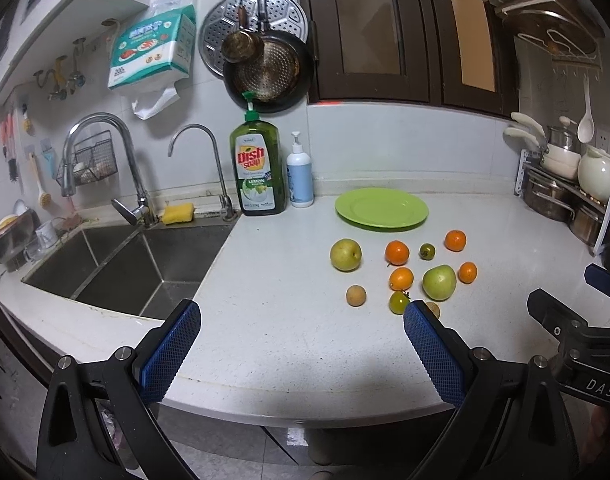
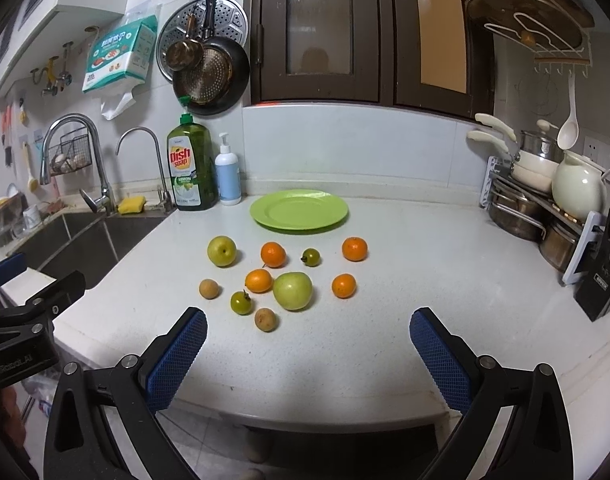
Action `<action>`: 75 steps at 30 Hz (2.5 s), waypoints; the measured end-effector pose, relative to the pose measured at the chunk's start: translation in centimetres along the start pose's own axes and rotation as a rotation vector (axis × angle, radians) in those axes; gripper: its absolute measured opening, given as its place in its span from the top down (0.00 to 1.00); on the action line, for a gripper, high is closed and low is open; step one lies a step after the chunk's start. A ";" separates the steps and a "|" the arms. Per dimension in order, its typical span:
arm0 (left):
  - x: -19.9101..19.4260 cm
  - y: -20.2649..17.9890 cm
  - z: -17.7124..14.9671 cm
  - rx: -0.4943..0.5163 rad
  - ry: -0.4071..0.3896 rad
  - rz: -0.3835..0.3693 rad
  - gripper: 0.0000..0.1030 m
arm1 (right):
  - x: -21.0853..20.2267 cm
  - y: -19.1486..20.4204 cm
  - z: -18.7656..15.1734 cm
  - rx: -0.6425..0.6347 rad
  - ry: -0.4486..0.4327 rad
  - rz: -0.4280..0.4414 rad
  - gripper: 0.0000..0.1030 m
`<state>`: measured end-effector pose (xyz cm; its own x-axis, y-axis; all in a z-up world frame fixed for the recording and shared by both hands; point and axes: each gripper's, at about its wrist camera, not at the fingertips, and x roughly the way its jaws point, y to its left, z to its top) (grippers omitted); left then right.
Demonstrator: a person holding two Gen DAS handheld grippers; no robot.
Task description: Organize fruits
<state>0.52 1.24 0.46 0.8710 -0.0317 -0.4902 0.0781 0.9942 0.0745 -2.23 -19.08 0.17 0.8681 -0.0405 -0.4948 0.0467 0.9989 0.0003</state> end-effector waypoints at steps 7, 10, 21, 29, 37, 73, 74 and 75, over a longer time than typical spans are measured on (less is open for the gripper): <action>2.8 0.3 0.7 0.061 0.009 -0.048 0.01 | 2.4 0.9 0.3 0.004 0.049 -0.012 0.00; 4.7 0.2 1.2 0.114 0.013 -0.068 0.04 | 3.8 1.4 0.4 0.001 0.068 -0.029 0.01; 13.4 0.1 2.1 0.234 0.119 -0.209 0.17 | 10.2 3.3 0.5 0.032 0.203 -0.039 0.18; 17.8 -1.0 1.6 0.280 0.203 -0.319 0.28 | 14.2 4.1 -0.3 0.061 0.321 -0.037 0.34; 20.2 -2.2 0.9 0.305 0.281 -0.412 0.42 | 15.8 4.3 -0.8 0.094 0.395 -0.041 0.49; 21.4 -3.6 0.6 0.362 0.328 -0.517 0.73 | 16.5 4.6 -0.5 0.127 0.426 -0.037 0.74; 21.3 -3.6 0.7 0.360 0.324 -0.517 0.73 | 16.4 4.6 -0.4 0.125 0.422 -0.037 0.74; 21.2 -3.5 0.8 0.357 0.321 -0.517 0.73 | 16.4 4.7 -0.3 0.123 0.417 -0.038 0.74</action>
<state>19.16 -3.02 -9.50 0.4974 -0.4047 -0.7673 0.6458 0.7633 0.0161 12.06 -15.05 -8.17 0.5918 -0.0390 -0.8051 0.1550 0.9857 0.0662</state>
